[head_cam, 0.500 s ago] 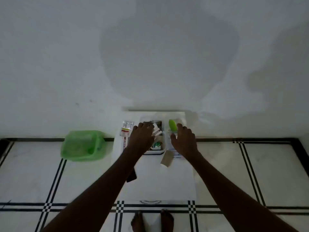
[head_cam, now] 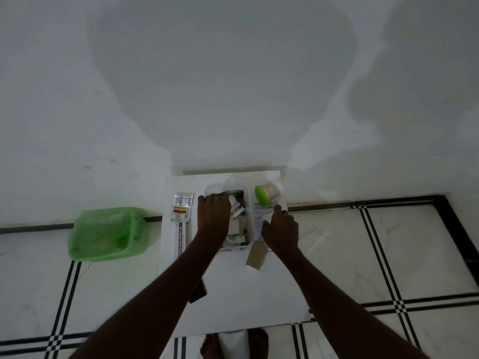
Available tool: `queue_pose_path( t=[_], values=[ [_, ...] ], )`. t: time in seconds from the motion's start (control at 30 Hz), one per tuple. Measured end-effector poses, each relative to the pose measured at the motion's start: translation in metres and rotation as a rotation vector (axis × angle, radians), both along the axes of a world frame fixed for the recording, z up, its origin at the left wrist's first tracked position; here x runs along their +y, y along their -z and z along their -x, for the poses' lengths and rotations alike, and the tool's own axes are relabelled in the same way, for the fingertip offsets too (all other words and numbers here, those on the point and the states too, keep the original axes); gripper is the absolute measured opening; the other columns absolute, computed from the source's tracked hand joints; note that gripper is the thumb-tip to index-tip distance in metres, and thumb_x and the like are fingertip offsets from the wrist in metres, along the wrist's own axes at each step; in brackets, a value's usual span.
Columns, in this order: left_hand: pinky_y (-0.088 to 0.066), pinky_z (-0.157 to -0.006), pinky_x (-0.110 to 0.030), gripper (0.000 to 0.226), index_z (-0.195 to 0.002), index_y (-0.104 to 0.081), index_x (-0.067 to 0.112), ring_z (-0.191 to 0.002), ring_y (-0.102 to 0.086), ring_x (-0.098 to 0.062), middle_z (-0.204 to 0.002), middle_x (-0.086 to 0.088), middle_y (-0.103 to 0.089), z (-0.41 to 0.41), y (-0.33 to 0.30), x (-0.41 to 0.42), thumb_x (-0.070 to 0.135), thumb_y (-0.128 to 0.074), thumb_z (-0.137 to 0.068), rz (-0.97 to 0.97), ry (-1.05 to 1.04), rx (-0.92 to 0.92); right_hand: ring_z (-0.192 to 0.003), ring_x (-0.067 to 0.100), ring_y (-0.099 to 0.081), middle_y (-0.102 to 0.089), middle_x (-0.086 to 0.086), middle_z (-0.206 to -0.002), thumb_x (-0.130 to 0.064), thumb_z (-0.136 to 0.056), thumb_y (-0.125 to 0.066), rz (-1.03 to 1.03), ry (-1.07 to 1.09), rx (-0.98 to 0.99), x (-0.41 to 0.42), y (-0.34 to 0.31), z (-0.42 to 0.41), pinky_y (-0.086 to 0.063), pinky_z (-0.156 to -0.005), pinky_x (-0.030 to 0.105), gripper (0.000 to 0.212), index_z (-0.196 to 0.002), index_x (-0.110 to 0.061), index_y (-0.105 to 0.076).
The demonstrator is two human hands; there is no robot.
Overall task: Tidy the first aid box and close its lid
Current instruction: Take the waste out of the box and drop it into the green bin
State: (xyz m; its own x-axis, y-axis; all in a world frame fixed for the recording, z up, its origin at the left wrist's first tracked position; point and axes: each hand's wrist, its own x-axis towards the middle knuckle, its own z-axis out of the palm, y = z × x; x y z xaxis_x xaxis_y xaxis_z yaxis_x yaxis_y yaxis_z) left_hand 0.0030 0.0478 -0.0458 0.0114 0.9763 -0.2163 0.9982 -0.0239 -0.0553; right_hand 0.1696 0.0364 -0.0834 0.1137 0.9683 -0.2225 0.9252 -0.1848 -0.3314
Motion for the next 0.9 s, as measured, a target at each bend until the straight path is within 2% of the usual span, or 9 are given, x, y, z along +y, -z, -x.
queue_pose_path(
  t=[0.2, 0.3, 0.43, 0.53, 0.67, 0.8, 0.9],
  values=[
    [-0.047, -0.089, -0.036, 0.031, -0.112, -0.065, 0.009, -0.098, -0.065, -0.024, -0.105, -0.009, -0.072, -0.003, 0.004, -0.003, 0.027, -0.072, -0.087, 0.007, -0.037, -0.028, -0.097, 0.035, -0.065, -0.066, 0.017, -0.109, -0.034, -0.083, -0.065, 0.047, 0.045, -0.027, 0.004, 0.015, 0.000, -0.054, -0.085, 0.045, 0.058, -0.129, -0.003, -0.047],
    [-0.044, -0.094, -0.036, 0.032, -0.119, -0.061, 0.008, -0.106, -0.064, -0.025, -0.114, -0.010, -0.070, -0.004, 0.008, -0.004, 0.024, -0.066, -0.092, -0.018, -0.050, -0.074, -0.101, 0.035, -0.065, -0.065, 0.018, -0.113, -0.038, -0.085, -0.064, 0.070, 0.064, -0.037, 0.004, 0.021, 0.000, -0.053, -0.088, 0.046, 0.058, -0.129, -0.003, -0.046],
    [-0.045, -0.097, -0.038, 0.030, -0.126, -0.057, 0.008, -0.108, -0.064, -0.026, -0.117, -0.010, -0.069, -0.005, -0.010, -0.005, 0.015, -0.057, -0.096, -0.055, -0.146, -0.140, -0.113, 0.037, -0.058, -0.058, 0.019, -0.125, -0.038, -0.084, -0.063, 0.114, 0.164, -0.110, 0.003, 0.022, 0.000, -0.045, -0.095, 0.047, 0.062, -0.132, -0.004, -0.043],
    [-0.051, -0.083, -0.036, 0.030, -0.122, -0.059, 0.006, -0.101, -0.066, -0.029, -0.114, -0.014, -0.066, -0.002, -0.030, -0.006, 0.012, -0.059, -0.093, -0.139, -0.236, -0.284, -0.117, 0.038, -0.055, -0.053, 0.020, -0.130, -0.040, -0.081, -0.066, 0.186, 0.283, -0.106, 0.005, 0.020, -0.001, -0.043, -0.098, 0.049, 0.068, -0.133, -0.004, -0.040],
    [-0.039, -0.066, -0.030, 0.027, -0.119, -0.065, 0.007, -0.095, -0.067, -0.032, -0.116, -0.015, -0.063, -0.001, -0.045, -0.010, 0.008, -0.058, -0.093, -0.252, -0.301, -0.380, -0.116, 0.038, -0.057, -0.052, 0.020, -0.130, -0.026, -0.078, -0.074, 0.213, 0.459, 0.053, 0.012, 0.019, -0.001, -0.046, -0.096, 0.047, 0.068, -0.132, -0.003, -0.040],
    [-0.038, -0.069, -0.028, 0.026, -0.118, -0.066, 0.006, -0.099, -0.066, -0.032, -0.119, -0.015, -0.062, -0.002, -0.047, -0.014, 0.010, -0.056, -0.094, -0.267, -0.325, -0.434, -0.112, 0.037, -0.063, -0.059, 0.023, -0.123, -0.007, -0.079, -0.072, 0.187, 0.736, 0.335, 0.021, 0.011, -0.008, -0.054, -0.089, 0.042, 0.048, -0.121, 0.003, -0.049],
    [-0.037, -0.069, -0.027, 0.021, -0.111, -0.068, 0.005, -0.097, -0.066, -0.032, -0.111, -0.015, -0.069, 0.002, -0.046, -0.017, 0.010, -0.056, -0.093, -0.295, -0.361, -0.509, -0.109, 0.037, -0.065, -0.064, 0.025, -0.118, -0.004, -0.078, -0.070, 0.182, 0.898, 0.602, 0.023, -0.003, -0.019, -0.057, -0.088, 0.042, 0.040, -0.113, 0.006, -0.055]
  ],
)
